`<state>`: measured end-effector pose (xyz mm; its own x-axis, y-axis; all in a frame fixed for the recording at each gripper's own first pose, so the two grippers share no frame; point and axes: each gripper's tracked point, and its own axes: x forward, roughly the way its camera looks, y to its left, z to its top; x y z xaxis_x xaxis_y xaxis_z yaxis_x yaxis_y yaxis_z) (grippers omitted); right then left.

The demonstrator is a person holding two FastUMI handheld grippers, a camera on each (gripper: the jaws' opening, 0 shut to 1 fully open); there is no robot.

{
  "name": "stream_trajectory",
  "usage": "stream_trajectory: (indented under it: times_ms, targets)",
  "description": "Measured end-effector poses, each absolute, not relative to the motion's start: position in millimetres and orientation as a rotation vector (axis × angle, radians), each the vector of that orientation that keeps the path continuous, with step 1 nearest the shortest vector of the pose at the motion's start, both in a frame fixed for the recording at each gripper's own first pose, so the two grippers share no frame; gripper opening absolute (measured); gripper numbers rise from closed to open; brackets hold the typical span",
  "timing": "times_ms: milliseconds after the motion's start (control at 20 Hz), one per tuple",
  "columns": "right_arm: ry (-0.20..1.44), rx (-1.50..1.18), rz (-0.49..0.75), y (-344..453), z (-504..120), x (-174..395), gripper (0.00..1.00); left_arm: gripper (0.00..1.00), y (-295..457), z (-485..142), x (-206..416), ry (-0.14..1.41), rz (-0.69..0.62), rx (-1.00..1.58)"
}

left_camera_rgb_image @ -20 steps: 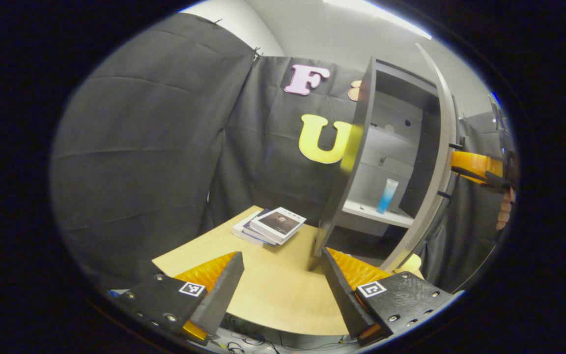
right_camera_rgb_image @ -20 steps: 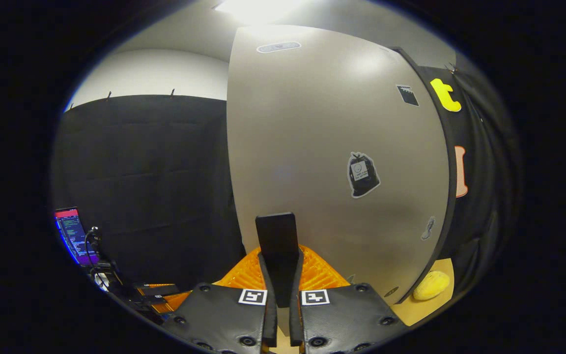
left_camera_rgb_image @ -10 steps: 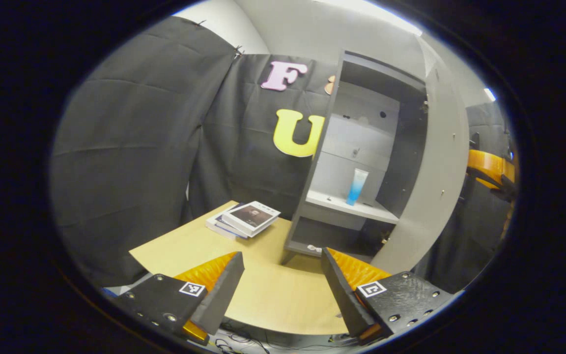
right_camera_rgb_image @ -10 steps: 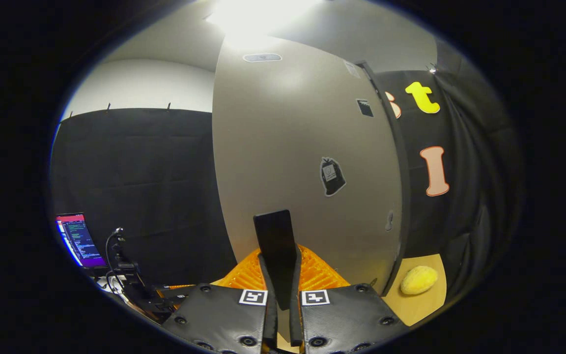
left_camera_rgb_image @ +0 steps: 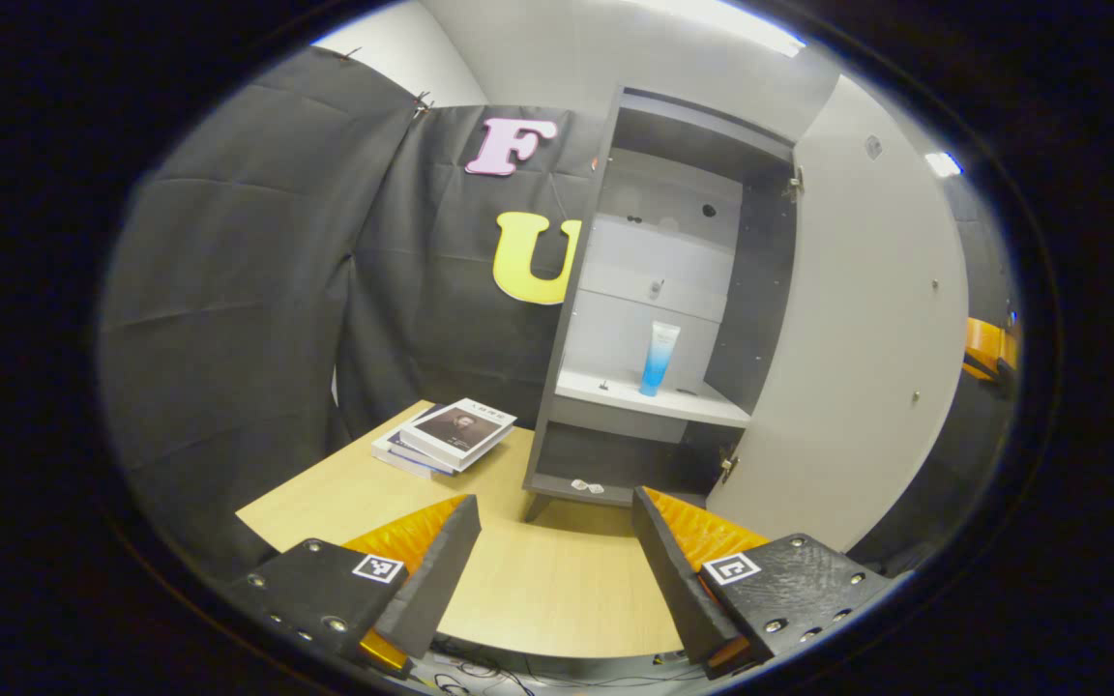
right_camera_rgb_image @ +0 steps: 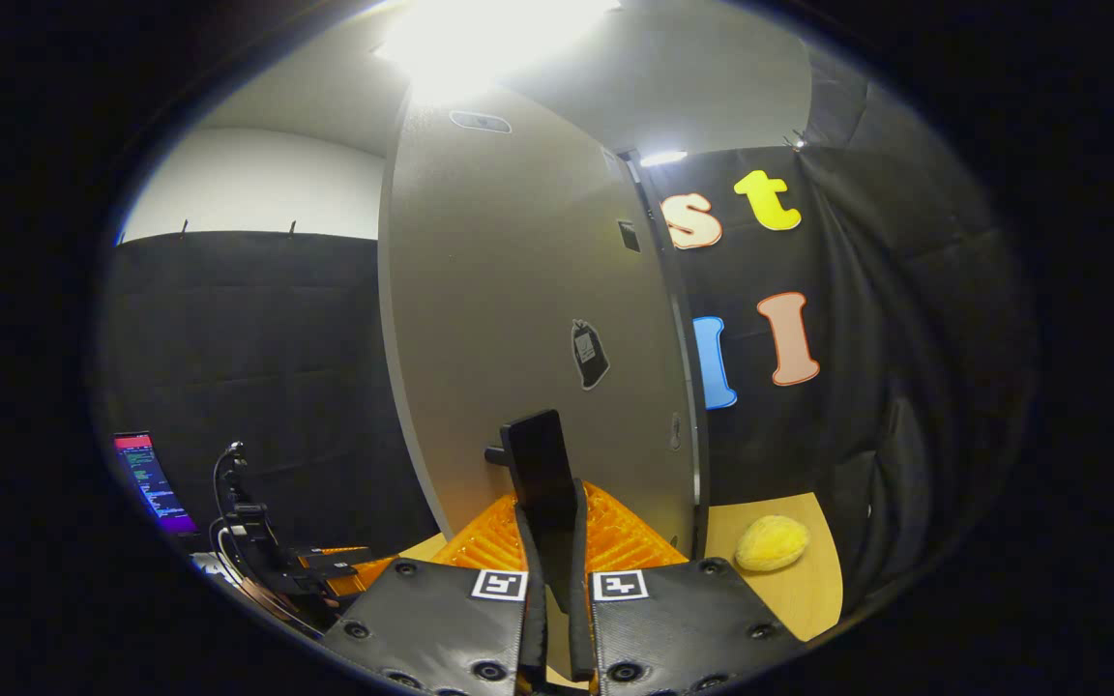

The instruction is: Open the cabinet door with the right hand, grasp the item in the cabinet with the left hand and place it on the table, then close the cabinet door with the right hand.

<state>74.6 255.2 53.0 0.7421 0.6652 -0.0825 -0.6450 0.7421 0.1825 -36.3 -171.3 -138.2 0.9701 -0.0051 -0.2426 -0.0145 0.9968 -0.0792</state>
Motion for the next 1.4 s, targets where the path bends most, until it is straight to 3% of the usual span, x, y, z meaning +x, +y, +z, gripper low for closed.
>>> stream_trajectory:
  times_ms: [600, 850, 1100, 1300, 1400]
  targets:
    - [0.106, 0.138, 0.517, 218, 54, 100, 0.10, 0.94, -203, -131, -4, 0.228, -0.061, -0.065]
    - [0.116, 0.152, 0.479, 216, 54, 99, 0.10, 0.99, -202, -131, 26, 0.244, -0.087, -0.065]
    - [0.173, 0.148, 0.456, 210, 46, 84, 0.10, 0.94, -190, -124, 71, 0.262, -0.131, -0.046]
    - [0.167, 0.141, 0.324, 190, 47, 84, 0.08, 0.96, -185, -125, 115, 0.295, -0.216, -0.031]
    - [0.147, 0.162, 0.242, 180, 51, 81, 0.03, 0.94, -179, -115, 134, 0.280, -0.262, -0.017]
